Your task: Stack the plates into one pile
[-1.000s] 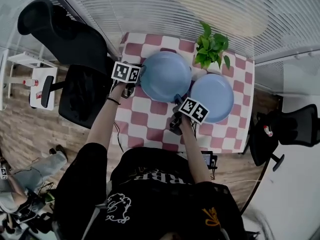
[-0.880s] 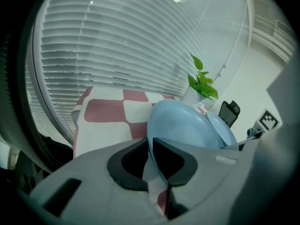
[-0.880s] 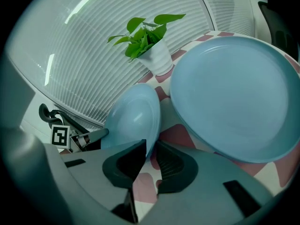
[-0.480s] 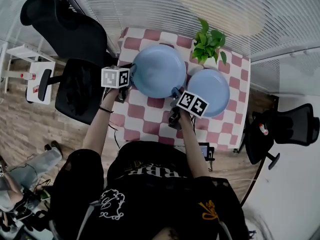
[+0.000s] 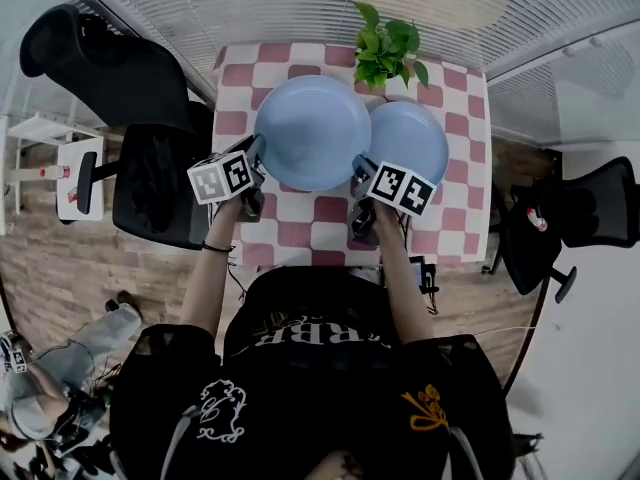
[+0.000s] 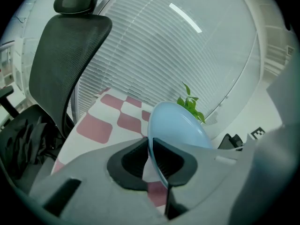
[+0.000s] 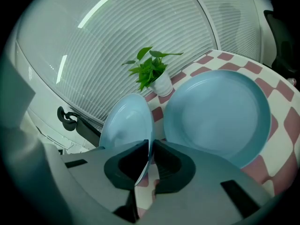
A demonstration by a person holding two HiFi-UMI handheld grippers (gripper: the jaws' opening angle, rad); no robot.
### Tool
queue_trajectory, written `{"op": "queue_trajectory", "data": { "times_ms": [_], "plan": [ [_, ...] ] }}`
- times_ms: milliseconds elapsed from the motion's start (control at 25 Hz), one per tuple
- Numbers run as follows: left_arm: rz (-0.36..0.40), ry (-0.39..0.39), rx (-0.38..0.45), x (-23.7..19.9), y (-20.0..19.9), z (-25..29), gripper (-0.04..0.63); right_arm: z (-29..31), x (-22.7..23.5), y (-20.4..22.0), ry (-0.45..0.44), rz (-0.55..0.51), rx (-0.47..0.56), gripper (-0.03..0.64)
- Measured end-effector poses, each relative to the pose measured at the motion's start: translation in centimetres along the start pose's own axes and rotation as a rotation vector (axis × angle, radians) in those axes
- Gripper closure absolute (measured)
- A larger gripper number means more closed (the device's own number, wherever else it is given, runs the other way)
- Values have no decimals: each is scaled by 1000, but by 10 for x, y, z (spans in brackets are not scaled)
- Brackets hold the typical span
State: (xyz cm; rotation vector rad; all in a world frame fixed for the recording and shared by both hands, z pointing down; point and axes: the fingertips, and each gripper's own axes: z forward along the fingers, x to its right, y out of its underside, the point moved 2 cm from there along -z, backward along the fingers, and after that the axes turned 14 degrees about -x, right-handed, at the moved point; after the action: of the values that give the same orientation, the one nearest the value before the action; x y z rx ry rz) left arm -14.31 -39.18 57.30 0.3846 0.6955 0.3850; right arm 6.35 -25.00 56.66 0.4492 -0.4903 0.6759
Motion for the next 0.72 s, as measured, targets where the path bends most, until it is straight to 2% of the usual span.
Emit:
{"op": "queue_trajectory", "data": {
  "times_ms": [200, 400, 560, 720],
  "plan": [
    [33, 23, -17, 55, 14, 22, 551, -44, 45, -10, 49, 22, 65, 580],
    [123, 67, -76, 121, 26, 63, 551, -84, 105, -18, 113, 100, 121, 583],
    [181, 48, -141, 159, 41, 96, 551, -103, 150, -21, 185, 122, 119, 583],
    [208, 28, -197, 182, 56, 121, 551, -112, 183, -23, 238, 133, 109, 583]
  ]
}}
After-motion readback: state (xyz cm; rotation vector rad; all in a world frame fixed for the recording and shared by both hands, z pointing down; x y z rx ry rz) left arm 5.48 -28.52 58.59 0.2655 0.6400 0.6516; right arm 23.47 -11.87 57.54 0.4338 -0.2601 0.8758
